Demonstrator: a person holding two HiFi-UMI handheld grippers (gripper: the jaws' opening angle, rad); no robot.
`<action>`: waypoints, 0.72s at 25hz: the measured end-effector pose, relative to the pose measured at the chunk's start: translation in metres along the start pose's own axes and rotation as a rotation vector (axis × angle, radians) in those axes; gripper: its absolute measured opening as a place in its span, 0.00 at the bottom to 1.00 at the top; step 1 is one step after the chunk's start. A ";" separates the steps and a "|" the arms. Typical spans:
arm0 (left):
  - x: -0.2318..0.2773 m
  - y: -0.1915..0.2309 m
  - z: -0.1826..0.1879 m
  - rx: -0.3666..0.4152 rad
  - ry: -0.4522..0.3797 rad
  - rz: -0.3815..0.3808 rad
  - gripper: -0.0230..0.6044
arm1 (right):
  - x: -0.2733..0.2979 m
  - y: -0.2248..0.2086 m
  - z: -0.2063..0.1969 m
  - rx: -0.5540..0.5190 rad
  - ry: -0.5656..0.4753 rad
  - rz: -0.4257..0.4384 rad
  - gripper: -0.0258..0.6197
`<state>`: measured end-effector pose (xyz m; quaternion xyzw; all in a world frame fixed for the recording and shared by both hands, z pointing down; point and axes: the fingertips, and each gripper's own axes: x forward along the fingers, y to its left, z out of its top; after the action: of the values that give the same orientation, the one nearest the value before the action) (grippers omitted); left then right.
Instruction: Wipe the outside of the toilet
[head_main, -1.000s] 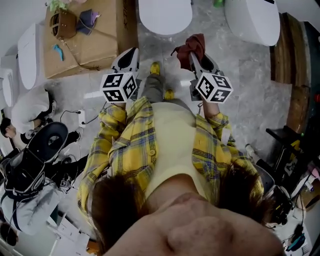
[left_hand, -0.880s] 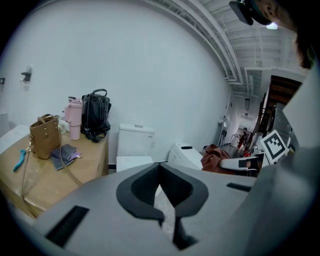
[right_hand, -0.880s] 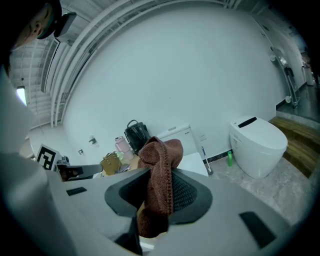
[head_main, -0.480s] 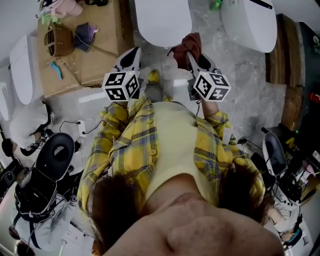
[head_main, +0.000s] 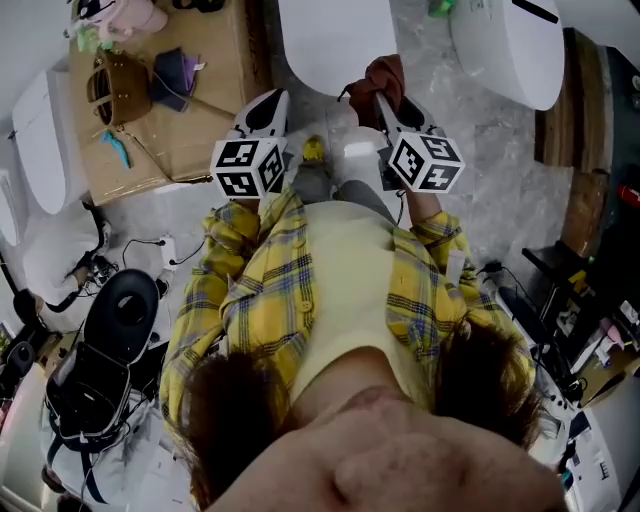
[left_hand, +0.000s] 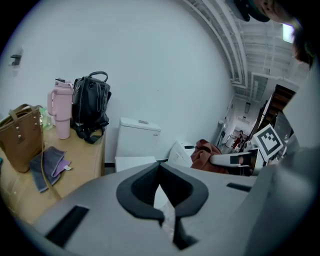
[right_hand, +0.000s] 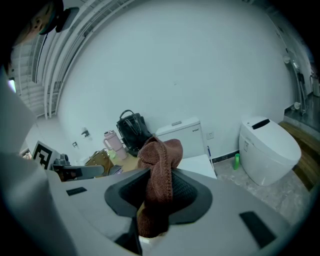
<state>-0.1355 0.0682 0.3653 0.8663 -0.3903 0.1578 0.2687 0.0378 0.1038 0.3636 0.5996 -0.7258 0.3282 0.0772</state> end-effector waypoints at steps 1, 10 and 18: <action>0.002 0.002 0.000 -0.001 0.005 -0.002 0.05 | 0.002 0.000 0.001 -0.001 0.000 -0.004 0.23; 0.015 0.018 -0.003 -0.014 0.032 0.013 0.05 | 0.023 -0.012 0.004 0.001 0.025 -0.028 0.23; 0.039 0.025 0.000 -0.004 0.050 0.046 0.05 | 0.062 -0.023 0.012 -0.034 0.056 0.007 0.23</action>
<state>-0.1296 0.0316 0.3929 0.8524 -0.4036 0.1847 0.2764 0.0456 0.0443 0.3941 0.5863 -0.7310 0.3325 0.1066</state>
